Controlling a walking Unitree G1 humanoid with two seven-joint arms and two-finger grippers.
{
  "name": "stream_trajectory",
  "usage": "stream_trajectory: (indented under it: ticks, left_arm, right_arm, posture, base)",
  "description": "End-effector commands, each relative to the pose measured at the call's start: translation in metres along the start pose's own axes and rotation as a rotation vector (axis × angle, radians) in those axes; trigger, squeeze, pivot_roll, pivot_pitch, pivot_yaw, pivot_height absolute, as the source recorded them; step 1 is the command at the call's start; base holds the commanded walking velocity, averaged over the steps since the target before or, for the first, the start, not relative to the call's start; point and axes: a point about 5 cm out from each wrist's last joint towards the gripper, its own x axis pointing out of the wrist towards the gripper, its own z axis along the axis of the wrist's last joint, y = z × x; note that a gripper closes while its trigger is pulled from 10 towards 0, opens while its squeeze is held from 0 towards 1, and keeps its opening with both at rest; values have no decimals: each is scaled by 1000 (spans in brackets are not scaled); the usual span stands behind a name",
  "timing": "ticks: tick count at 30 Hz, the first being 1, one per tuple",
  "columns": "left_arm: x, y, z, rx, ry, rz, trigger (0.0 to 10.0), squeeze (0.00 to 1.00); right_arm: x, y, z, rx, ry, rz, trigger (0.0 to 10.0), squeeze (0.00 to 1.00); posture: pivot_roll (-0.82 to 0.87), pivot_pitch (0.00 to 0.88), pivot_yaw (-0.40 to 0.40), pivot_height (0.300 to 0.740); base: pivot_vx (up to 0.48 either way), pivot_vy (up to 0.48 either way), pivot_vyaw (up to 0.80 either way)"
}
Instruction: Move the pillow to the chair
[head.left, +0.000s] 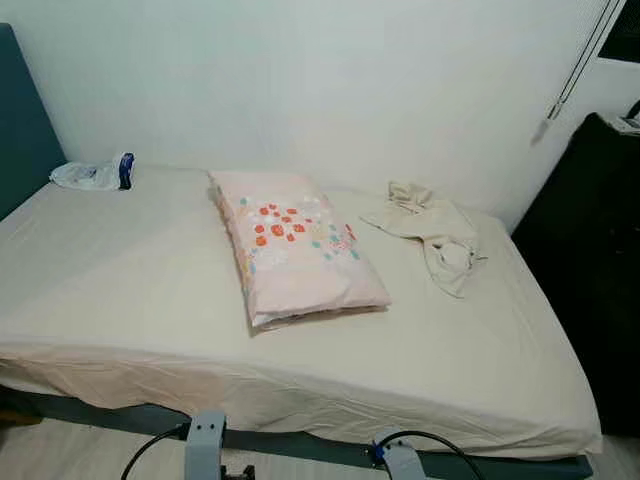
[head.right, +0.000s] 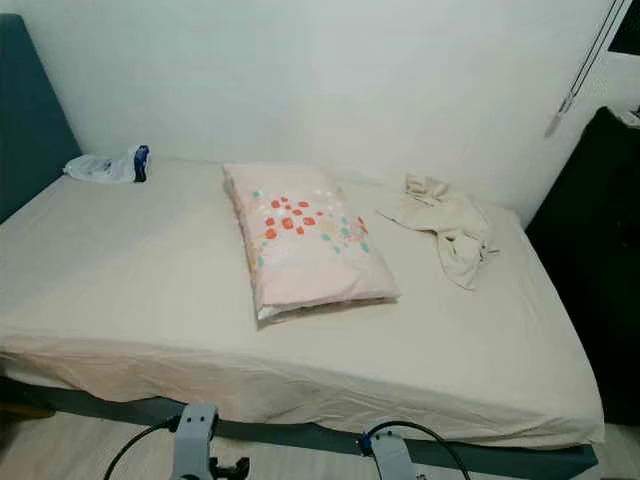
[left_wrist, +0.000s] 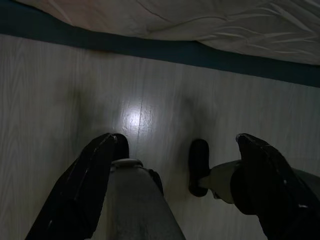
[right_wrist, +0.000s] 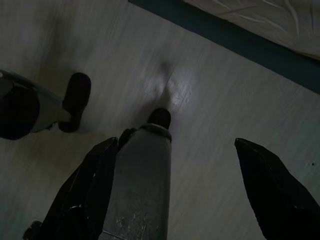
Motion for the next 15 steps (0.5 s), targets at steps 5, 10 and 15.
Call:
stream_trajectory:
  ticks: [5,10,15]
  left_arm:
    - [1,-1,3,-24,-25,-1,10000,0]
    - [1,-1,5,-27,-29,0,10000,0]
    - [1,0,5,-26,-32,-2,10000,0]
  right_arm:
    - [-1,-4,9,60,-62,-10,10000,0]
    - [-1,-4,16,74,-97,35,10000,0]
    - [-1,-5,17,77,-107,34,10000,0]
  posture:
    - [139,0,-86,740]
    - [143,0,-87,740]
    - [144,0,-87,740]
  base:
    - [367,0,0]
    - [382,0,303]
    - [382,0,747]
